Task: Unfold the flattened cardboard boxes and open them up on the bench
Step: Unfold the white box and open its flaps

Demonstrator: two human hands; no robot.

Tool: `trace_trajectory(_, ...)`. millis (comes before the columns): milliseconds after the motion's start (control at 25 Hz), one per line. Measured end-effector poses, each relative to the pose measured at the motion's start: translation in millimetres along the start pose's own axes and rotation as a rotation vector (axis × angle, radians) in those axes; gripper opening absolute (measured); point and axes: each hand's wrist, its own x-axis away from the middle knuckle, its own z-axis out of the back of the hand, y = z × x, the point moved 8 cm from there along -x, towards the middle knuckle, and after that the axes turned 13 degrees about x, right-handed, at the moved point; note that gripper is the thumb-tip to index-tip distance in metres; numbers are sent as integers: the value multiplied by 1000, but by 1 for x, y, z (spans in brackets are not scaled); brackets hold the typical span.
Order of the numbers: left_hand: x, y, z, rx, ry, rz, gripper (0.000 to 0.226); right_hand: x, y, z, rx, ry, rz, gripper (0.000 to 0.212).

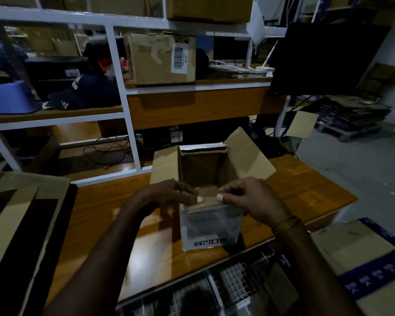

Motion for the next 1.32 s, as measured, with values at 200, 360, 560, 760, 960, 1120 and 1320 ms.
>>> trace_trajectory(200,-22,-19,-16,-289,119,25,66,11,0,-40,89,-278,-40,64)
trace_trajectory(360,-37,-30,-17,-448,315,-8,65,-5,7,-45,213,-187,-29,49)
trace_trajectory(560,-25,-26,-29,-586,562,-105,50,-11,14,-50,243,53,-25,26)
trace_trajectory(760,-24,-32,-30,-621,661,-205,43,-15,14,-56,280,143,44,23)
trace_trajectory(960,-31,-25,-19,-623,468,-198,49,-35,24,-48,161,-120,25,24)
trace_trajectory(1120,-55,-24,-13,-601,347,-83,63,-62,29,-58,235,-223,52,31)
trace_trajectory(1320,-95,-12,-2,-744,355,-70,65,-105,52,-59,567,-227,60,63)
